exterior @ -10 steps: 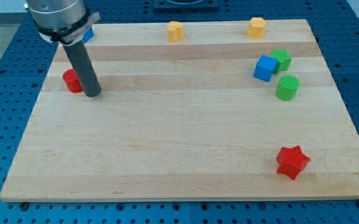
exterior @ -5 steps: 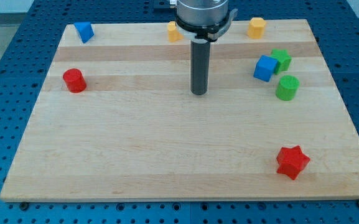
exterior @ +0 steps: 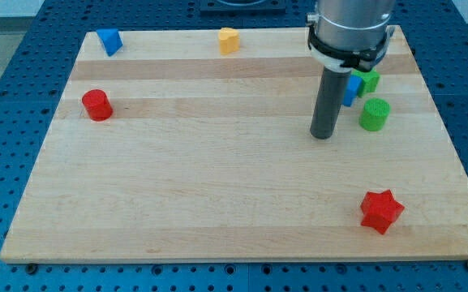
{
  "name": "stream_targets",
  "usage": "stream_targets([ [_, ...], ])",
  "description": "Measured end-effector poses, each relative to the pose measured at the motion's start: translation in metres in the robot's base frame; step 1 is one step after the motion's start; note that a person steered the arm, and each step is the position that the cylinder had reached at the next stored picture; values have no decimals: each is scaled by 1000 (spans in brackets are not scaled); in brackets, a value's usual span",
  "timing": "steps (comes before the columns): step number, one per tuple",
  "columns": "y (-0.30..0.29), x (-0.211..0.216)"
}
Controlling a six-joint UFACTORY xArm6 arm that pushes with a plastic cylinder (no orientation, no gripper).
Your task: Point at the green star
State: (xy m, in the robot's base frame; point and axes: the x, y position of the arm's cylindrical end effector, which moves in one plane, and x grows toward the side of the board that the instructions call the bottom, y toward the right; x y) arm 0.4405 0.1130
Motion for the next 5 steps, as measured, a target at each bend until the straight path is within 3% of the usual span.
stream_targets([
  [2,39,33],
  [3,114,37],
  [4,198,23],
  [5,227,-19],
])
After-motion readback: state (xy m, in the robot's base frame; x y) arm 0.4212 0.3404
